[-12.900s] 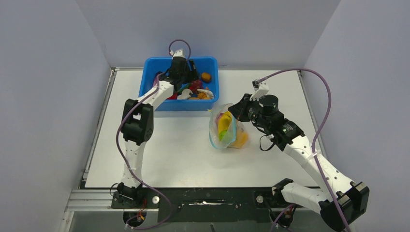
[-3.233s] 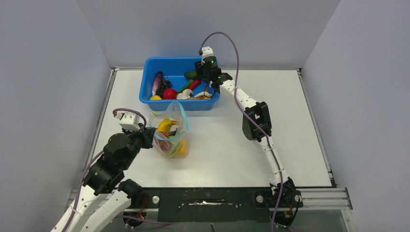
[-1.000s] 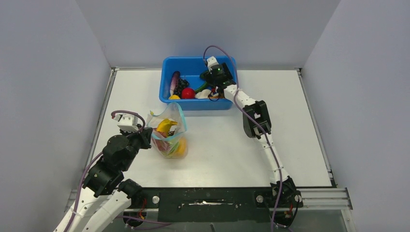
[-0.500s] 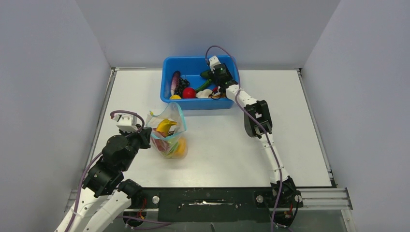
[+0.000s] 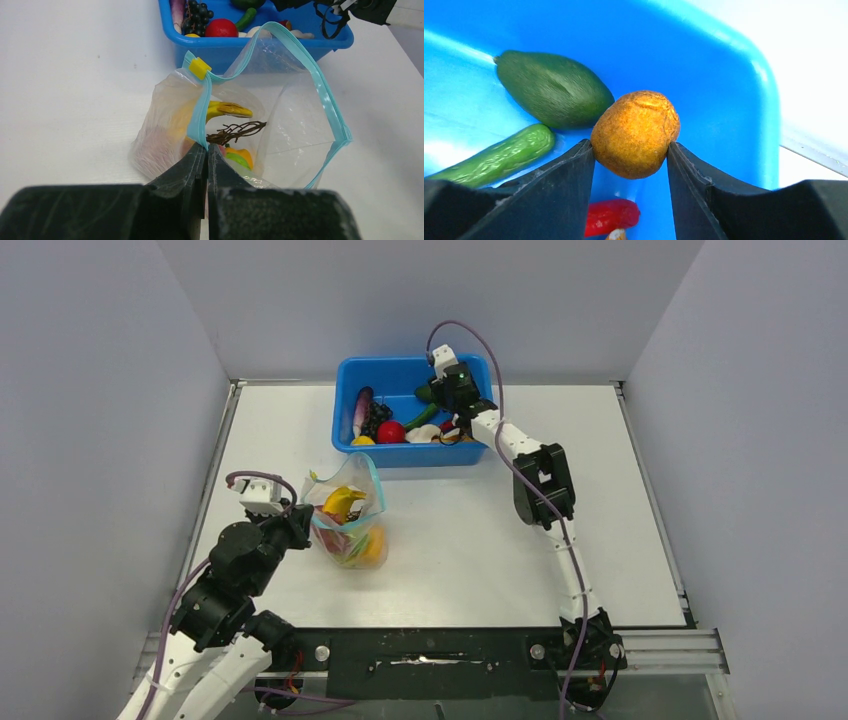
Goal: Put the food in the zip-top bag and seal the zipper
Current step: Pick up the fake vegetable from the bin.
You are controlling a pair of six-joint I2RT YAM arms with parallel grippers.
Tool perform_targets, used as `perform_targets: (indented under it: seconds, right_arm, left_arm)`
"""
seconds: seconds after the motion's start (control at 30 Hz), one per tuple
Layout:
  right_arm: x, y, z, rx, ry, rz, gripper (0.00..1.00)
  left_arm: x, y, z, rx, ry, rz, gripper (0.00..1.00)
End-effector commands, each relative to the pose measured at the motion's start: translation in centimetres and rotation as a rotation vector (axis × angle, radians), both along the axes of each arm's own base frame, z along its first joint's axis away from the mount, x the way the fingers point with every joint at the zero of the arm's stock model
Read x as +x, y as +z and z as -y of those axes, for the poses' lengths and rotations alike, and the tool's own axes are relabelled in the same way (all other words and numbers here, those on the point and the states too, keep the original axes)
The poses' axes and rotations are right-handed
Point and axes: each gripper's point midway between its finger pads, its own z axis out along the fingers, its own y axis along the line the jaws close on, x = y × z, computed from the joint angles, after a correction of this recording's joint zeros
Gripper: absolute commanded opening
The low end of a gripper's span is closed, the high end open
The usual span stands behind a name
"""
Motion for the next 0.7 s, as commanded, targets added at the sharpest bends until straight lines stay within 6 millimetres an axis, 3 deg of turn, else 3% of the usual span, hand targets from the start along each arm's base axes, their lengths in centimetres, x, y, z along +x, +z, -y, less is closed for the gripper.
perform_targets:
  seconds: [0.0,0.37,0.53,0.67]
  right_arm:
    - [-0.5,10.5,-0.9,0.140,0.002,0.157,0.26]
    - [-5.2,14.4,-2.0,0.307,0.019,0.074,0.22]
    - [-8.7,15.0,-1.5,0.425,-0.035,-0.010,0.22]
    - [-12.1,15.4,-2.6,0.494,0.008,-0.077,0.21]
  left_arm:
    - [0.4,3.5,0.5,-0.066,-0.017,0.118,0.00]
    - [0.0,3.8,1.9,-0.130,-0.075,0.090,0.00]
    - [-0.4,3.6,3.3,-0.219,-0.123,0.044,0.00]
    - [-0.5,3.2,3.8,-0.260,-0.131,0.022,0.00]
